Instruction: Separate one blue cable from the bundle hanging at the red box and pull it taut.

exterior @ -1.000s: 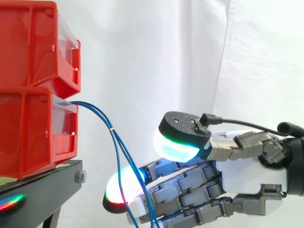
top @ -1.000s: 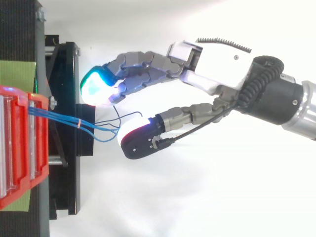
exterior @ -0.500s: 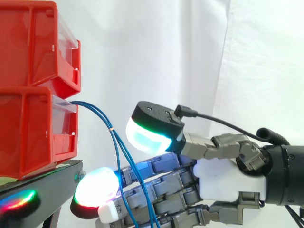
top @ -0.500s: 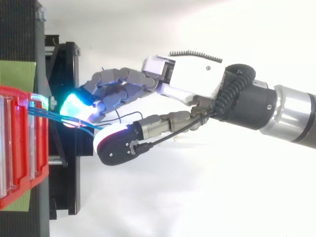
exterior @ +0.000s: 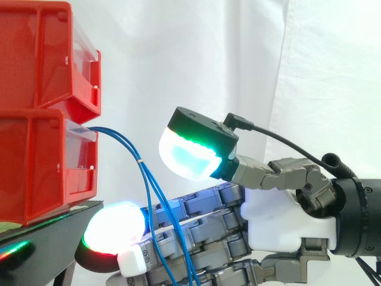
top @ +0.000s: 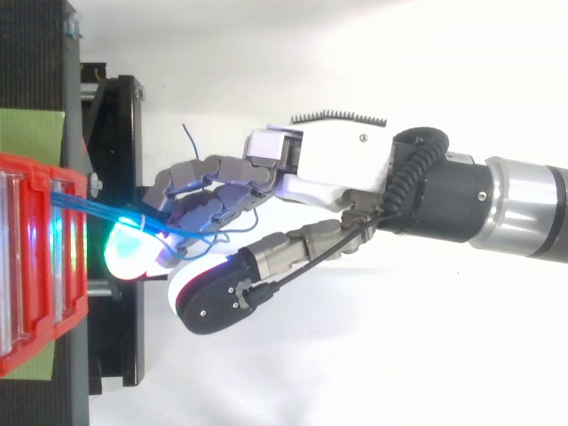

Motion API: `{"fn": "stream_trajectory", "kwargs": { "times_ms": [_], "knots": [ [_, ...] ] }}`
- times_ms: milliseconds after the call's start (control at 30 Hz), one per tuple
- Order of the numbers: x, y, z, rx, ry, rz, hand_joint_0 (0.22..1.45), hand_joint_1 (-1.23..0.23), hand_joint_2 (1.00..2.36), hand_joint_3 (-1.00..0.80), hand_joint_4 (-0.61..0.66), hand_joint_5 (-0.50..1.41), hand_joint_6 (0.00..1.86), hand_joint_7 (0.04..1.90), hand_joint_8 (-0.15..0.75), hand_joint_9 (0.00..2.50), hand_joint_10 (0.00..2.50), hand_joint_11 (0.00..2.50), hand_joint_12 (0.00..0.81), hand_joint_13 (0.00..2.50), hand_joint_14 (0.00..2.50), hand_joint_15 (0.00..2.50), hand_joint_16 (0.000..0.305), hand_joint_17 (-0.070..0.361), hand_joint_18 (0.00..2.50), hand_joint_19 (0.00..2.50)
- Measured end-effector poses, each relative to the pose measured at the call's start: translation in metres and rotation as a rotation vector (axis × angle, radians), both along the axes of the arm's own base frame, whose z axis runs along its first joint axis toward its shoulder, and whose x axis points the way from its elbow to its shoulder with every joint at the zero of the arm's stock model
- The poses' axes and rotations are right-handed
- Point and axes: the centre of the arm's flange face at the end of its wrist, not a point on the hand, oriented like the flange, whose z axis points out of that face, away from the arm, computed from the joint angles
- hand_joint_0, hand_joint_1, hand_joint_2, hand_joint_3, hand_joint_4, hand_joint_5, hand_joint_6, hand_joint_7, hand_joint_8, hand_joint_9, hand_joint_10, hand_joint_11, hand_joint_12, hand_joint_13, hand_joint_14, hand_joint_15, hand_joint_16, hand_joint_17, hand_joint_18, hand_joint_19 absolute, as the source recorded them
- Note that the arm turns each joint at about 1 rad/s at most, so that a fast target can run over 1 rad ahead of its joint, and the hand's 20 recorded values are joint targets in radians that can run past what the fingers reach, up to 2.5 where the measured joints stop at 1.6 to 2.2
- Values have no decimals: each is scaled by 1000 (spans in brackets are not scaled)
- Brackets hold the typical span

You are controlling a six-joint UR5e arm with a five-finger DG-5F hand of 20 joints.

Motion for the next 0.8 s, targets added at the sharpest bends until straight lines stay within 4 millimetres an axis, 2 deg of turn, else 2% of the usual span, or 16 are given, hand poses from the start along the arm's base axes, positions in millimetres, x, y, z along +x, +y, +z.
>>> {"fn": "stream_trajectory", "kwargs": {
  "times_ms": [433,633,800],
  "knots": [
    [3,-4,3,70,-40,54,635,-632,1004,-455,368,-163,504,907,357,736,10,345,258,565,4,120,29,65,729,69],
    [2,-12,2,72,-41,47,649,-634,1008,-411,368,-160,503,920,358,739,10,354,259,570,5,126,29,65,733,80],
    [0,-28,-3,78,-41,36,665,-640,1013,-365,373,-155,503,957,357,742,11,366,260,582,5,136,29,66,742,93]
  ]
}}
